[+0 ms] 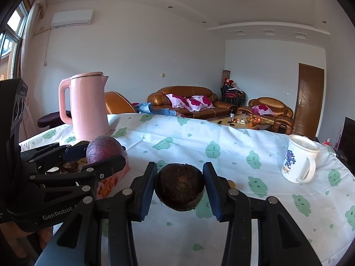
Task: Organize fruits
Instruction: 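Lift the purple fruit and passion fruit and carry them toward the gold tin, then lower both fruits into the gold tin and open both tools, then grasp a small brown fruit with the left tool while the right tool grasps another, then lift both small brown fruits and carry them toward the gold tin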
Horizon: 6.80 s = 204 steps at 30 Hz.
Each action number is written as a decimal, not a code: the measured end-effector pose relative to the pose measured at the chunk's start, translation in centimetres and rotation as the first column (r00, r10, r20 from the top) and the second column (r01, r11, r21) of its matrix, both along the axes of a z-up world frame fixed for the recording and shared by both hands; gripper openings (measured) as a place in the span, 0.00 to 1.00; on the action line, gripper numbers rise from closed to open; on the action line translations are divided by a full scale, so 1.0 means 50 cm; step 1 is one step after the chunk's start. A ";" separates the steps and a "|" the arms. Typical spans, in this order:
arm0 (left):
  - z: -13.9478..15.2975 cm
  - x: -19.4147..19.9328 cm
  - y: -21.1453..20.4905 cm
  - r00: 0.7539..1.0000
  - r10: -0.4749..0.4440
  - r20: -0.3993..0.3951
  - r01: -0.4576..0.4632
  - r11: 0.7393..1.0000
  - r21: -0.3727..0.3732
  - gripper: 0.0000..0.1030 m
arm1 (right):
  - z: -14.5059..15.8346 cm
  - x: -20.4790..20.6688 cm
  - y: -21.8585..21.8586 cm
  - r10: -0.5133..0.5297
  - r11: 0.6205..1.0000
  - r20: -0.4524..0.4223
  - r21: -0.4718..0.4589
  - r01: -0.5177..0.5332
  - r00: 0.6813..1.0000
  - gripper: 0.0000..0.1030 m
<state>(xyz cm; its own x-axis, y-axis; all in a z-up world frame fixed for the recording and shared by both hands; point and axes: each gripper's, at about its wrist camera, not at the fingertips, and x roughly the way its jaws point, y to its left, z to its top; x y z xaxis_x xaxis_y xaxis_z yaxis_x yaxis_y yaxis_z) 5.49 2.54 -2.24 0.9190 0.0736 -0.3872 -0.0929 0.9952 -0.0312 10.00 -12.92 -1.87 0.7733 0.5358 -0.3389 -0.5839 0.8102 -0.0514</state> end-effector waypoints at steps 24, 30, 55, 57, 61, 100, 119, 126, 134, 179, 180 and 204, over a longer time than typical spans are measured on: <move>-0.001 -0.040 0.092 0.995 0.096 -0.017 -0.096 0.995 -0.016 0.54 | 0.016 -0.021 0.096 0.110 0.994 -0.001 -0.012 -0.110 0.994 0.44; -0.002 -0.045 0.114 0.992 0.119 -0.028 -0.120 0.993 -0.015 0.54 | 0.019 -0.025 0.118 0.135 0.991 -0.010 -0.007 -0.135 0.991 0.44; -0.026 -0.056 0.244 0.960 0.248 -0.129 -0.253 0.967 -0.025 0.54 | -0.021 -0.009 0.276 0.273 0.959 -0.130 -0.046 -0.281 0.953 0.44; -0.031 -0.054 0.248 0.956 0.252 -0.148 -0.257 0.966 -0.019 0.54 | -0.027 -0.007 0.284 0.277 0.957 -0.141 -0.055 -0.286 0.951 0.44; -0.036 -0.054 0.255 0.954 0.251 -0.166 -0.259 0.966 -0.026 0.55 | -0.034 0.001 0.293 0.283 0.954 -0.168 -0.057 -0.296 0.944 0.44; -0.017 0.150 -0.095 0.983 -0.012 -0.184 0.020 0.999 0.045 0.94 | -0.049 0.269 -0.098 -0.234 0.972 -0.365 -0.062 0.227 0.901 0.63; -0.042 0.195 -0.053 0.965 0.091 -0.247 -0.076 0.995 0.071 0.97 | -0.114 0.338 -0.032 -0.171 0.982 -0.494 -0.153 0.109 0.852 0.27; -0.054 0.214 -0.071 0.959 0.024 -0.283 -0.012 0.999 0.045 0.97 | -0.099 0.287 -0.068 -0.162 0.986 -0.458 -0.106 0.128 0.874 0.27; -0.083 0.253 -0.079 0.920 -0.050 -0.388 0.052 0.999 -0.004 0.70 | -0.082 0.260 -0.093 -0.168 0.986 -0.424 -0.058 0.159 0.890 0.27; -0.034 0.204 -0.088 0.976 -0.120 -0.184 0.117 0.993 -0.030 0.28 | -0.017 0.168 -0.120 -0.112 0.987 -0.152 0.097 0.128 0.982 0.27; -0.032 0.202 -0.089 0.977 -0.122 -0.176 0.119 0.992 -0.028 0.28 | -0.017 0.166 -0.121 -0.112 0.987 -0.150 0.097 0.128 0.982 0.27; -0.017 0.159 -0.096 0.990 -0.118 -0.083 0.119 0.993 0.004 0.28 | -0.006 0.132 -0.118 -0.106 0.989 -0.058 0.094 0.111 0.993 0.27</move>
<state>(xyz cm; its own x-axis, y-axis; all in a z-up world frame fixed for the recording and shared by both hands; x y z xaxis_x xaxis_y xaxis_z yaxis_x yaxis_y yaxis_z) 13.46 -2.26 -3.10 0.8864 -0.0304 -0.4618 0.0241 0.9995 -0.0196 16.59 -18.85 -2.16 0.8112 0.4821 -0.3310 -0.4921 0.8685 0.0590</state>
